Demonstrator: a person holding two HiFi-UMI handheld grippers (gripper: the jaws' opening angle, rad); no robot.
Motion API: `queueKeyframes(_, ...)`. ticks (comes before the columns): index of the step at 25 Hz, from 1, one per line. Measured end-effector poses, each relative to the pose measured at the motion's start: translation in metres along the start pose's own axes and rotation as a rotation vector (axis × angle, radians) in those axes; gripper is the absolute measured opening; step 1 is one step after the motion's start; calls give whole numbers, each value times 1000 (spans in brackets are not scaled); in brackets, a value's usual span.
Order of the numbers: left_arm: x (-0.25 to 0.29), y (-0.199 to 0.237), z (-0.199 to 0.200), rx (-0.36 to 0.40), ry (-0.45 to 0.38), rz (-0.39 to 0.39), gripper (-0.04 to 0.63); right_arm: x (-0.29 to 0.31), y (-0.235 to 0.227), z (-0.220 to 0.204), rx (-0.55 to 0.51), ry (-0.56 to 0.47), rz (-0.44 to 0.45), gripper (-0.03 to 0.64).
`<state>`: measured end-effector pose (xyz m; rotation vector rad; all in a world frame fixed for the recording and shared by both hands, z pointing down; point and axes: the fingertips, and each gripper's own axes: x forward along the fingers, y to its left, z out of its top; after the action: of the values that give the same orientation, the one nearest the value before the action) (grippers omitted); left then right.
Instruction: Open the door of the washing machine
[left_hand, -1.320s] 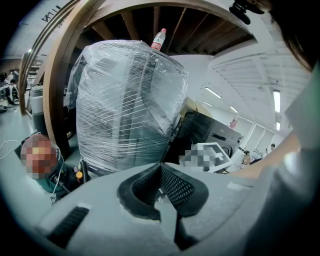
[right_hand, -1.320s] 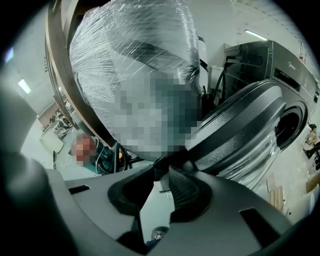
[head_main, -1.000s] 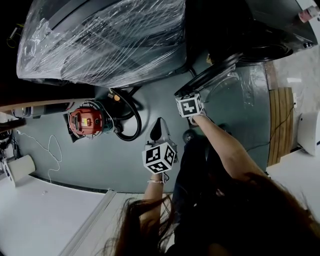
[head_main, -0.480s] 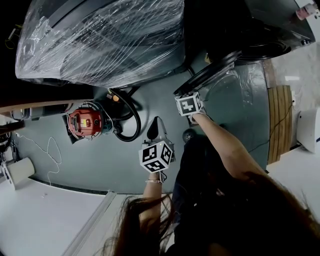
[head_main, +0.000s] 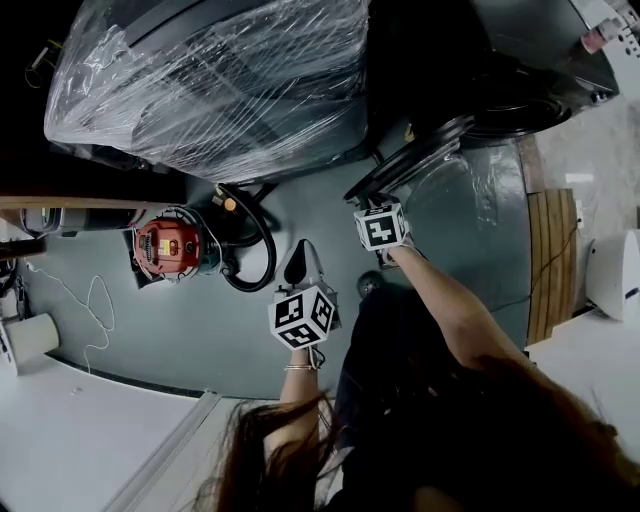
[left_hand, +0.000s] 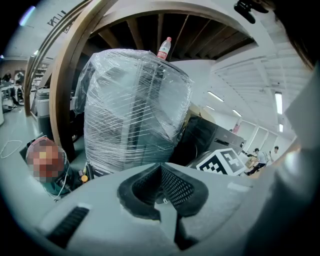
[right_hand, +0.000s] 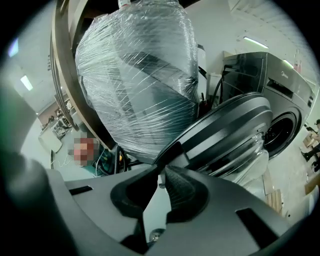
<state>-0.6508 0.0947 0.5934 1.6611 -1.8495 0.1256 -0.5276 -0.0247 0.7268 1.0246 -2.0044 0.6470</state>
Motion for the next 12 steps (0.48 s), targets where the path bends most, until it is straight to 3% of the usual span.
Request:
queueKeyframes(6,-12,-21,6,-10,-21,-6,11,-39,-9,3,-31,-48,18,41)
queueKeyframes(12,-34,-55,8,17,-22,-19,11,-90,-28,-1,7,-106,5,35)
